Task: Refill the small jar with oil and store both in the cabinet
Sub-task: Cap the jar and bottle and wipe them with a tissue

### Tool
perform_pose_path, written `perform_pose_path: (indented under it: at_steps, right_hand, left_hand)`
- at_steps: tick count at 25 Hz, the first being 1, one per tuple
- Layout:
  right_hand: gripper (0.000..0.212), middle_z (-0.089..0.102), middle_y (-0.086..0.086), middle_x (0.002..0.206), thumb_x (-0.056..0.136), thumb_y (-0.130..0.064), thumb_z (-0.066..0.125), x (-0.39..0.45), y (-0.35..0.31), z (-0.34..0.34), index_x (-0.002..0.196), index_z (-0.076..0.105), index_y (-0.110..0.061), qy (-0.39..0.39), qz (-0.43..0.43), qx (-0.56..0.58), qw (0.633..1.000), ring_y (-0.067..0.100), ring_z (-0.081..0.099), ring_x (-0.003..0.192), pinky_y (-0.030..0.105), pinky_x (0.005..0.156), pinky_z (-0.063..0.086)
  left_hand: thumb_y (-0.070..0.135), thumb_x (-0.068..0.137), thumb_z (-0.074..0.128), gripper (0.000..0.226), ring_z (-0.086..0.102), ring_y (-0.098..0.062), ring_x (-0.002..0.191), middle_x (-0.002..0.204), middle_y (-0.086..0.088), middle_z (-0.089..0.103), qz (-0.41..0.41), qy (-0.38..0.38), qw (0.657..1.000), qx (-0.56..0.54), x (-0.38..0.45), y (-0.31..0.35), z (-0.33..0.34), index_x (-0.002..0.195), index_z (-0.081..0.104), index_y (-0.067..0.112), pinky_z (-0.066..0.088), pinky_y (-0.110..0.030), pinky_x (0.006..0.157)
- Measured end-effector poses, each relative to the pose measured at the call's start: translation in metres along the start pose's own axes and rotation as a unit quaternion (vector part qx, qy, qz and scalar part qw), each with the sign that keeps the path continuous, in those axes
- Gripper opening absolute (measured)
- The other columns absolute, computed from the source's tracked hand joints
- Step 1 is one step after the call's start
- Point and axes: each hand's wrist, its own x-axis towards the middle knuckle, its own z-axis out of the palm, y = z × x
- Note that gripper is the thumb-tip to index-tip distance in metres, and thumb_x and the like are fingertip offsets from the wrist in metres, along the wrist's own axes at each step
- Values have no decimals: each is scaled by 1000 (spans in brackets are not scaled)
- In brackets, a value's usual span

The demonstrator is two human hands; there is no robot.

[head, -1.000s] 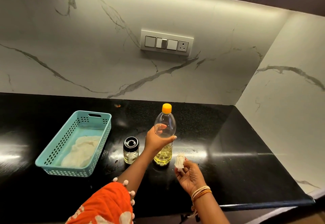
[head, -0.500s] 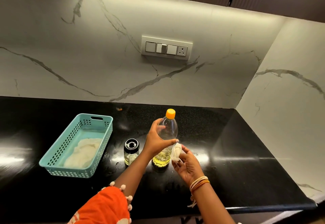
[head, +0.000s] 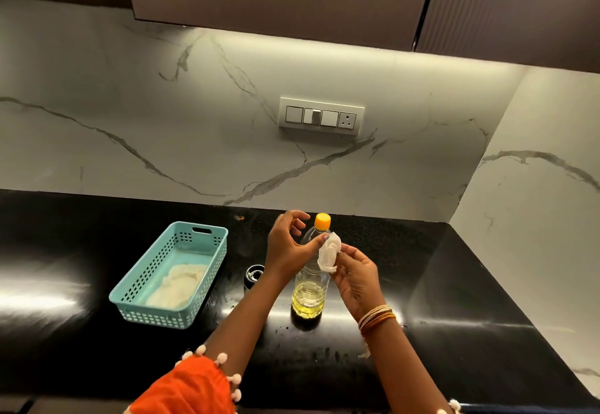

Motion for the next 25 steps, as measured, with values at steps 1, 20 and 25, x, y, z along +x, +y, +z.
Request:
perform_pose_path:
  at_steps: [1, 20, 25]
  right_hand:
    - [12, 71, 17, 92, 89, 1, 58, -2, 0, 2, 98, 65, -2, -2, -3, -3, 1000, 29, 70, 87, 35, 71, 61]
    - [20, 67, 21, 98, 91, 7, 48, -57, 39, -18, 102, 63, 0, 52, 59, -60, 995, 32, 65, 90, 39, 74, 58]
    - [18, 52, 10, 86, 91, 0, 42, -55, 78, -2, 101, 54, -9, 130, 128, -242, 953, 18, 48, 66, 24, 51, 40]
  left_hand:
    - [34, 71, 83, 43, 57, -6, 71, 86, 0, 63, -4, -7, 1000, -7, -4, 1, -2, 104, 62, 16, 48, -12, 62]
    - [19, 85, 72, 7, 70, -19, 69, 81, -9, 74, -196, -119, 971, -63, -85, -10, -17, 89, 72, 14, 49, -17, 51]
    - [19, 87, 67, 8, 66, -16, 60, 77, -6, 72, -258, -110, 960, -2, -99, -52, -49, 79, 68, 21, 48, -25, 53]
